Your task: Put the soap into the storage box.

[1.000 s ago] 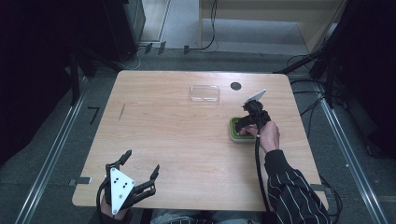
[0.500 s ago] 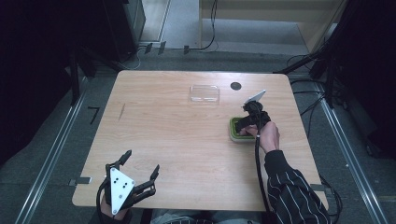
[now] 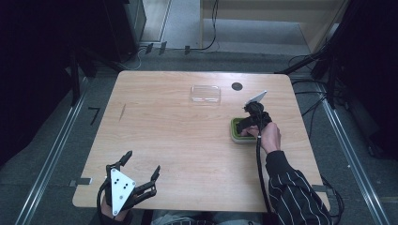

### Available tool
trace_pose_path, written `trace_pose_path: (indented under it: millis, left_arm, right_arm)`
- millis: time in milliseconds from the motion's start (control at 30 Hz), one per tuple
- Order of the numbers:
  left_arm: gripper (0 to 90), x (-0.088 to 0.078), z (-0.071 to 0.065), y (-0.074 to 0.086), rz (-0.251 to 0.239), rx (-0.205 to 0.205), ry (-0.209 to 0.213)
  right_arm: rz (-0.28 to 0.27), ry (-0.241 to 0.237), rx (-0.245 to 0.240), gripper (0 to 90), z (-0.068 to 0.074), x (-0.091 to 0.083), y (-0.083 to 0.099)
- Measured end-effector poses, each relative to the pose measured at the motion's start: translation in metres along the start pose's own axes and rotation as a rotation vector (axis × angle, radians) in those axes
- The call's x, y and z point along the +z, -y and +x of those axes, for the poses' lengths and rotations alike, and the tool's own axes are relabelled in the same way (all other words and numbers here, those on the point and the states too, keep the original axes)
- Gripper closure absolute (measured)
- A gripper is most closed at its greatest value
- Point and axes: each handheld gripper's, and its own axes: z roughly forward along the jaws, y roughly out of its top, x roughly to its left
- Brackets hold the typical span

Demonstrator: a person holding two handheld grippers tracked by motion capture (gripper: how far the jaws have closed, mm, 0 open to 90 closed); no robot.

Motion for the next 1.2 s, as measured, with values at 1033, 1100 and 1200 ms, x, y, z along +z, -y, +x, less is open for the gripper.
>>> trace_pose_path:
  millis: [1033, 1100, 1200]
  left_arm:
    - [13.0, -0.001, 0.0, -0.001, 0.002, 0.003, -0.001]
    - [13.0, -0.001, 0.0, 0.0, 0.0, 0.001, 0.0]
    - [13.0, 0.0, 0.0, -0.001, -0.004, -0.001, 0.003]
  right_arm:
    - [-0.014, 0.018, -0.035, 7.9, 0.004, -0.016, 0.004]
    - [-0.012, 0.024, -0.044, 7.1, 0.005, -0.017, 0.006]
    - [-0.011, 0.025, -0.051, 6.9, 0.005, -0.019, 0.008]
